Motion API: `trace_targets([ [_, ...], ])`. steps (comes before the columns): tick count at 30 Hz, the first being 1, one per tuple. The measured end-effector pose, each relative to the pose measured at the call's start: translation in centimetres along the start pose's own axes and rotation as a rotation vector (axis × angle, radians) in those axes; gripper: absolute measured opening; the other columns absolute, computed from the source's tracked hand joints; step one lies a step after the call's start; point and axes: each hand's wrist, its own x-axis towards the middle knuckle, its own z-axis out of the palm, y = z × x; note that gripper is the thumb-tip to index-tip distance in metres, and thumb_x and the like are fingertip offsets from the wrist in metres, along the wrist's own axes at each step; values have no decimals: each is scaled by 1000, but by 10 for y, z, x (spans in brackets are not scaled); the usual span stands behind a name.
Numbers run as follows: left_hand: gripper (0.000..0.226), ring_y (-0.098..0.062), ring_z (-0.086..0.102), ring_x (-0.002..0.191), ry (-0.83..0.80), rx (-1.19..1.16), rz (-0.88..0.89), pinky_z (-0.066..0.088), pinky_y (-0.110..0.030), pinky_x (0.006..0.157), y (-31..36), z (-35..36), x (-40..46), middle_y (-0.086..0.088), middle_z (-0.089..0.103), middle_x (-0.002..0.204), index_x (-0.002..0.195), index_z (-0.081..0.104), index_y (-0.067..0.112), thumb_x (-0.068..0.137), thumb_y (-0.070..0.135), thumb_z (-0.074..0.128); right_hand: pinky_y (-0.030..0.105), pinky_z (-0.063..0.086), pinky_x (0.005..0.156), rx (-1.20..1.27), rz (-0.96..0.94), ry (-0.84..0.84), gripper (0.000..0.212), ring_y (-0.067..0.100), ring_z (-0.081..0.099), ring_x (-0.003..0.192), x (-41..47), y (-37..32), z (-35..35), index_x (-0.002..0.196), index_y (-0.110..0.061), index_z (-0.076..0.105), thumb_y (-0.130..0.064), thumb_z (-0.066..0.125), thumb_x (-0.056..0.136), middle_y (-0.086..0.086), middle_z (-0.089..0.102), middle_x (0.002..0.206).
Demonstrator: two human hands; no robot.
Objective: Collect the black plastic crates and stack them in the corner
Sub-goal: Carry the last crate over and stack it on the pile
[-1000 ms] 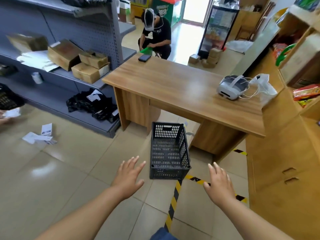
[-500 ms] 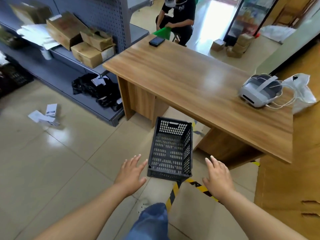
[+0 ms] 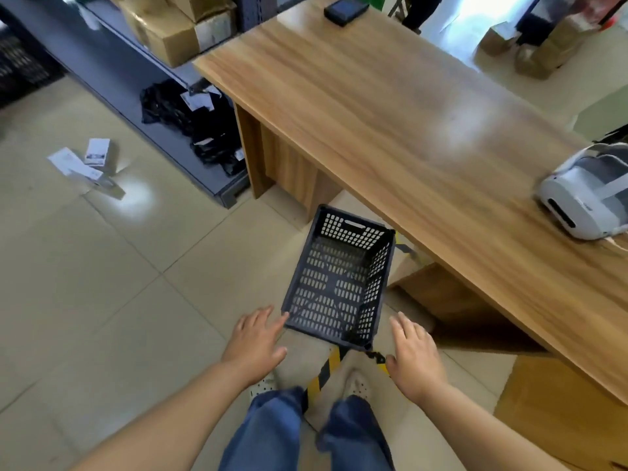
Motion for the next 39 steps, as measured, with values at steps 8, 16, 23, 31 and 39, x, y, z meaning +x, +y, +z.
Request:
trace_targets([
  [8, 69, -22, 0, 147, -112, -83, -157, -2, -37, 118, 28, 78, 65, -6, -3, 160, 151, 0, 26, 95, 40, 37, 36, 4, 119, -33, -216, -160, 71, 19, 6, 146, 101, 35, 38, 151, -22, 8, -28, 47, 92, 1, 6, 159],
  [16, 67, -20, 3, 147, -114, -192, -231, 1, -37, 117, 49, 171, 147, -6, 1, 160, 151, 3, 28, 96, 35, 39, 37, 15, 116, -253, -343, -141, 74, 23, 25, 141, 200, 66, 106, 148, -15, 25, -34, 57, 84, 7, 28, 154],
  [23, 71, -19, -2, 148, -120, -166, -187, -1, -37, 117, 40, 245, 212, -4, 0, 161, 152, 3, 21, 94, 24, 44, 32, 15, 117, -203, -266, -159, 69, 18, 15, 143, 247, 73, 164, 150, -22, 11, -41, 42, 91, -1, 10, 158],
  [31, 66, -23, -8, 147, -118, 7, -36, -24, -48, 106, 11, 303, 238, -4, 7, 161, 151, 7, 24, 96, 27, 42, 32, 16, 117, -167, -164, -179, 70, 17, 12, 144, 259, 66, 217, 150, -22, 9, -36, 45, 92, -2, 9, 158],
  [39, 69, -20, -5, 148, -53, 95, 11, -28, -43, 106, -66, 296, 216, -3, 10, 160, 151, 9, 25, 91, -1, 30, 34, 11, 117, -180, -224, -154, 71, 22, 10, 145, 272, 26, 233, 151, -18, 8, -33, 46, 93, 4, 10, 158],
])
